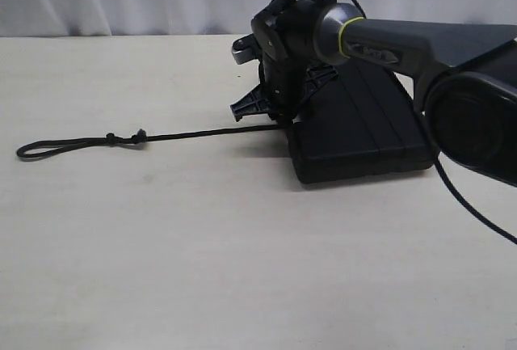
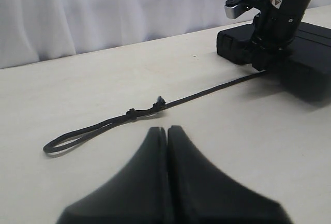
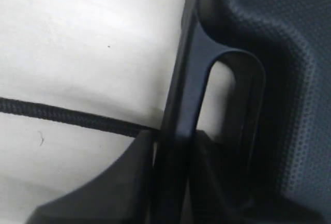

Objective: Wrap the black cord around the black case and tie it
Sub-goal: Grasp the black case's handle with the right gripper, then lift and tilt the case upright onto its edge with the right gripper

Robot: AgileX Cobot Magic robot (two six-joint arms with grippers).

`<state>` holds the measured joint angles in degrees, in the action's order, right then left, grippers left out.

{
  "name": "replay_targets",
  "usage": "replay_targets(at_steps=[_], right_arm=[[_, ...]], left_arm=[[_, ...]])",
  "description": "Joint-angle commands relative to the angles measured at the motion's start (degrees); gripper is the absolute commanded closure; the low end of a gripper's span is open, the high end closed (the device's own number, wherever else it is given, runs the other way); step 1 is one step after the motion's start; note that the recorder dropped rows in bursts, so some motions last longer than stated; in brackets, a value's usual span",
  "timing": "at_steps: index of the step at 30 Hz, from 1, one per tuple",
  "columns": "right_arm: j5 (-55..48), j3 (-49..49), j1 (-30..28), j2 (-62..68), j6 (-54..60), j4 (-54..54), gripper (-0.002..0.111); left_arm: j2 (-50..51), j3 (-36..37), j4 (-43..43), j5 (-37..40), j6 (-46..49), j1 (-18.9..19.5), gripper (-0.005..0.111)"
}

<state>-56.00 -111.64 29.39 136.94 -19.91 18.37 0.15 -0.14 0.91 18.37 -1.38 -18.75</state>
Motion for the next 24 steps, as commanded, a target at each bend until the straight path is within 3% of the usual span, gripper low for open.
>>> replay_targets(at_steps=[1,24], right_arm=[[1.12,-0.28,0.07,-0.10,0.82,-1.14,0.104],[-8.44,-0.28,-0.19,-15.51,2.69,-3.91,0.104]], left_arm=[[-0.15,0.14,-0.08,-0.68,-0.37,0.10,0.107],[-0.15,0.14,-0.08,-0.68,-0.37,0.10,0.107]])
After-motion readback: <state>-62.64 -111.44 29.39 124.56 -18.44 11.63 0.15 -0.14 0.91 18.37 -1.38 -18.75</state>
